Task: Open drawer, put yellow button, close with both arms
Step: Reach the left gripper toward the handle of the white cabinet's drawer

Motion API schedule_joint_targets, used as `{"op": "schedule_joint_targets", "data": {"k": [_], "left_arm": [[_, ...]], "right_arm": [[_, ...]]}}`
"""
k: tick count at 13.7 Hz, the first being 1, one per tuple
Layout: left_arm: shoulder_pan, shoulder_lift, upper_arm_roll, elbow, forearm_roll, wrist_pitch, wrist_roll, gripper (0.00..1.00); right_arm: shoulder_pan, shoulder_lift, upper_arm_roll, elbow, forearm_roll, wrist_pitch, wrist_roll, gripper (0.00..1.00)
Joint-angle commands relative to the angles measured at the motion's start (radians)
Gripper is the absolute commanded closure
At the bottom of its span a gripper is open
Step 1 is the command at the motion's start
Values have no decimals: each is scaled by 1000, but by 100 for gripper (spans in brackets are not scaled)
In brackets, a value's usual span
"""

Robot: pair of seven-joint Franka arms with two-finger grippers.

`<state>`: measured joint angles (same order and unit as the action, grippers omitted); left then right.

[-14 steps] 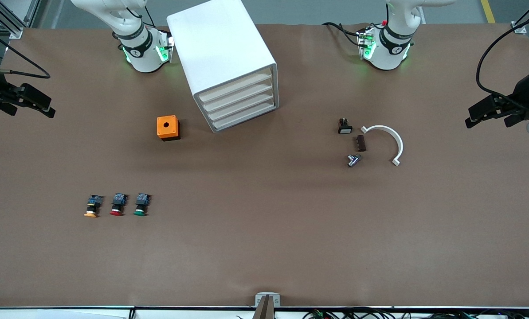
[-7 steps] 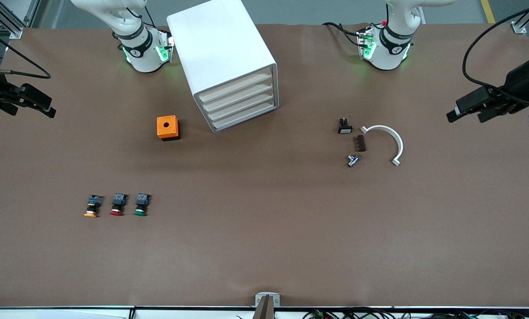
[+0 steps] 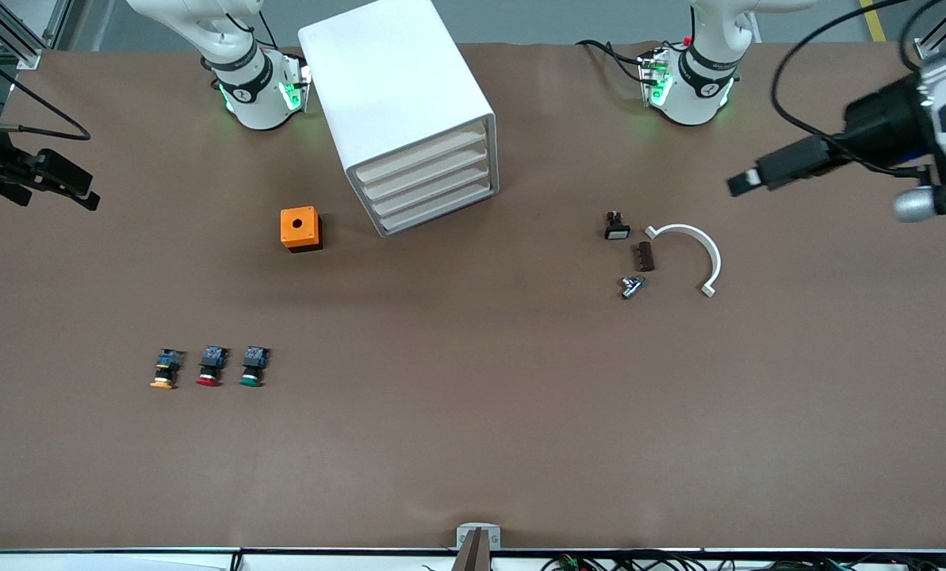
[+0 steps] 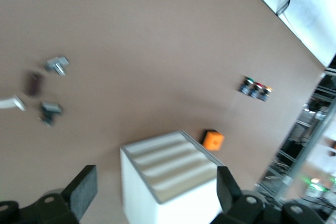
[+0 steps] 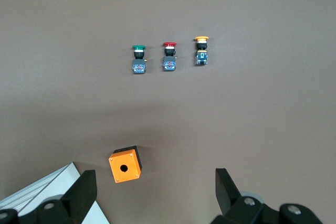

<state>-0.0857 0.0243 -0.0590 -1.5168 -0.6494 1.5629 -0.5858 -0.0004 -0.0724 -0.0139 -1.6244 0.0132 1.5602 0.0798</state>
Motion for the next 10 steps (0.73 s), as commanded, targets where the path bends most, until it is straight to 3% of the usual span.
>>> {"op": "schedule_joint_targets", "data": {"k": [1, 5, 10], "left_arm": [[-12, 52, -48, 15, -93, -6, -171, 0], [-55, 204, -139, 101, -133, 5, -495, 0], [-184, 383, -140, 185, -133, 49, -915, 0]], "right_arm": [[-15, -4, 6, 11, -10, -5, 8, 0], [-18, 58, 3, 6, -12, -26, 11, 0], [-84, 242, 2, 24, 2, 58, 0, 0]]}}
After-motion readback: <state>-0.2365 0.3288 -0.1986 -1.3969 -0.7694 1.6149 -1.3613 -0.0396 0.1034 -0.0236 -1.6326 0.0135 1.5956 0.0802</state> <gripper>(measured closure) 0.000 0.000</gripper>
